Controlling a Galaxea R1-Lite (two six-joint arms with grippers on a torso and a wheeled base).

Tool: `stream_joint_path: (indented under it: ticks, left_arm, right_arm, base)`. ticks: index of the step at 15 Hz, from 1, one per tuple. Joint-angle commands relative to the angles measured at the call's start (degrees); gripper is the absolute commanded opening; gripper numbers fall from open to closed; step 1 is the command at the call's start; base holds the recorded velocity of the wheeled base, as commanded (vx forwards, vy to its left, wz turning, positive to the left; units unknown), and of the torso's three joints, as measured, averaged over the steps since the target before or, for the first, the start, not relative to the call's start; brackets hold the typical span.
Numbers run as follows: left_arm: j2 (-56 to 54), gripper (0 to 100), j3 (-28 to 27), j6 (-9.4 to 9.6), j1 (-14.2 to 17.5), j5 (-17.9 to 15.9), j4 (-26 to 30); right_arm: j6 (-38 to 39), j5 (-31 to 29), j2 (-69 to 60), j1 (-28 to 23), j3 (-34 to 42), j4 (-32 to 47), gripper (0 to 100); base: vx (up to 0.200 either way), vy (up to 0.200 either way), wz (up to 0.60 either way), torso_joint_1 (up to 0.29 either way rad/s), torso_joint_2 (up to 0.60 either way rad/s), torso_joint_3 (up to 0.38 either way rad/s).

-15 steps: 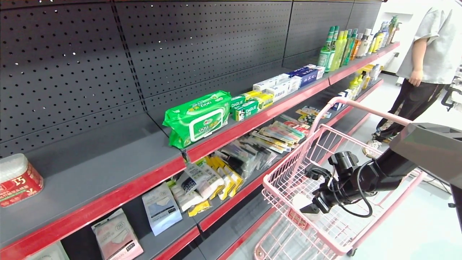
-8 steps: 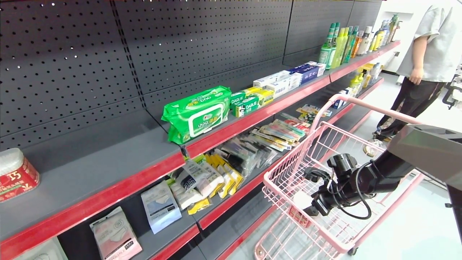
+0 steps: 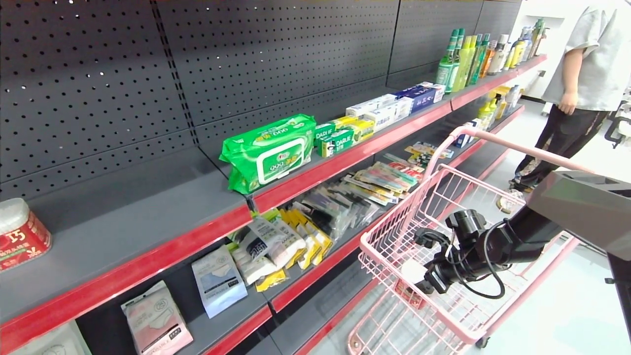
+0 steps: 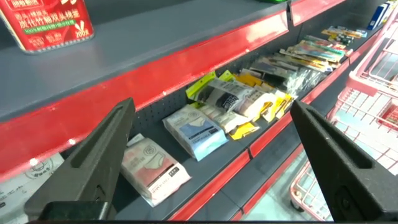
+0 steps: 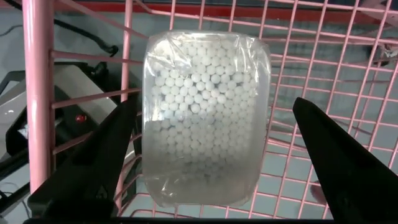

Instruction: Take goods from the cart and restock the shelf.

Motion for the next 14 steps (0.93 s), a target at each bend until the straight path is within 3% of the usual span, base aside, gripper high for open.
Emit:
stream_joint_path:
  ticks: [1,14]
  left_arm:
    - [0.0,100,0.0,0.0,0.0,0.0,0.0]
    - [0.0,100,0.0,0.0,0.0,0.0,0.0]
  right_arm:
    - [0.0,0.0,0.2,0.1,-0.1,0.0,100]
    - [0.0,0.0,2.4,1.5,-2.2,0.0,100]
  base:
    - [0.0,0.0,0.0,-0.139,0.33,0.198]
    - [0.0,0.0,0.0,-0.01,0.03,0.017]
